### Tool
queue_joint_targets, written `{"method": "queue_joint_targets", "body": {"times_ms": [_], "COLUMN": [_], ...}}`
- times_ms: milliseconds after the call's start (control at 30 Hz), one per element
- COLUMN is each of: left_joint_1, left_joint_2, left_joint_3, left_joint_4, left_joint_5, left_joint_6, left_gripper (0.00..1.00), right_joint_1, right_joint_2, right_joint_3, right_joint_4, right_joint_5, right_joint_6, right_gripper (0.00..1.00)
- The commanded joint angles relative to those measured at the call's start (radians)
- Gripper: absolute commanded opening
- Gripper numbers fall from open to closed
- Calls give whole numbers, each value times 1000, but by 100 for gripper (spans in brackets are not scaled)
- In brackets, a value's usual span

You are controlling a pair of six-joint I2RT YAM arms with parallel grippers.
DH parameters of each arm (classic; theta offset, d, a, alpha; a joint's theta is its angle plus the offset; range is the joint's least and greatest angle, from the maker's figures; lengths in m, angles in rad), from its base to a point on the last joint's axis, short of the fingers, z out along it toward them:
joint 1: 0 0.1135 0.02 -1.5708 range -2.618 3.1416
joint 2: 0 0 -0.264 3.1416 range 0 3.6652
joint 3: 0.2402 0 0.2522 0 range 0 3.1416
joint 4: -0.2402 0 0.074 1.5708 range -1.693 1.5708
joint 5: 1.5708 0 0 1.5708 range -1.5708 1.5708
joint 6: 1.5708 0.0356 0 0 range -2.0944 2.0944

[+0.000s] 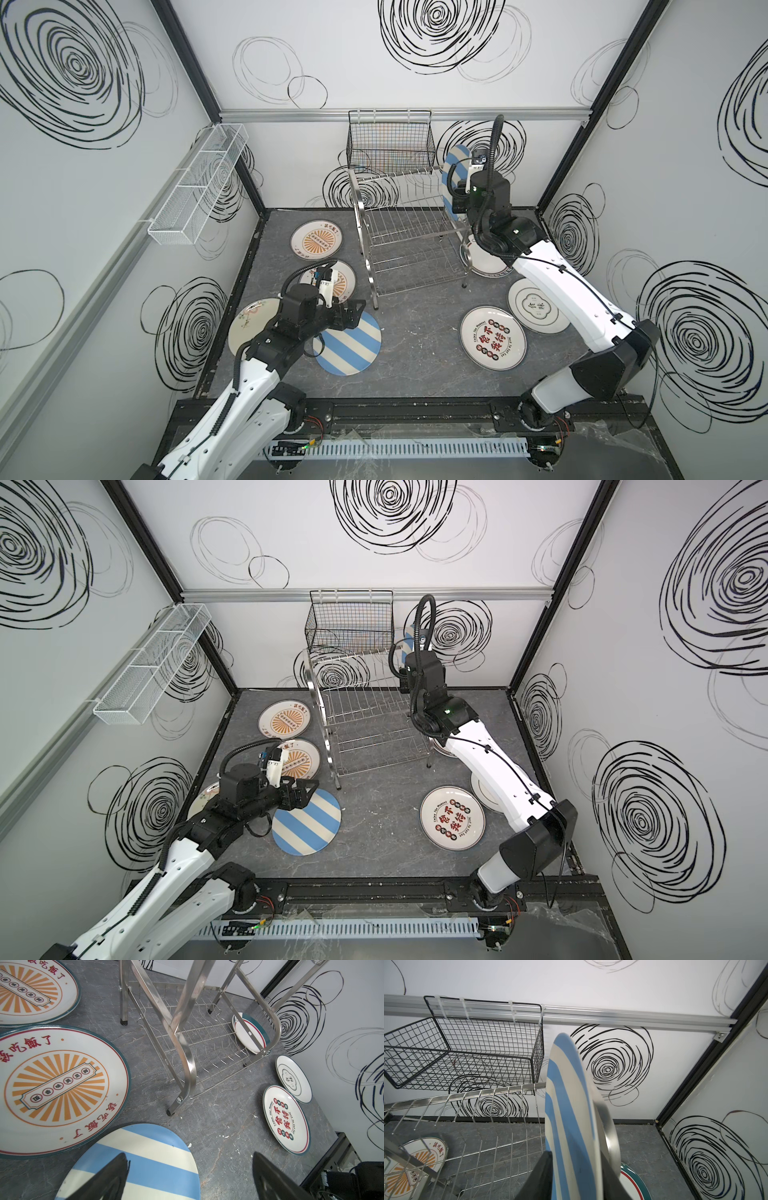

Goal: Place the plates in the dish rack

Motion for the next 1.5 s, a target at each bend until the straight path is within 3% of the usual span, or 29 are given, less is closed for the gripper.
{"method": "queue_joint_targets", "body": {"times_ms": [0, 333, 733, 1100, 1467], "left_joint_1": [9, 8, 7, 8, 7], "left_joint_2": [-9, -8, 2, 8, 8], "left_joint_3": [-7, -7, -7, -6, -6], "left_joint_4": [48, 48, 49, 49, 46], "left_joint_5": [8, 8, 9, 11, 4], "left_joint_6": [14, 13, 14, 14, 14], "left_gripper": [96, 96, 96, 96, 96], "right_joint_1": [-1, -1, 0, 12, 15], "right_joint_2": [-31, -25, 9, 60, 76], "right_joint_3": [12, 22, 58, 274, 229], "right_joint_4": [-18, -40, -42, -77, -21], "right_joint_5": [-4, -32, -16, -24, -51], "right_joint_6": [-5, -1, -18, -74, -71], "right_gripper": [37, 33, 0, 0, 0]}}
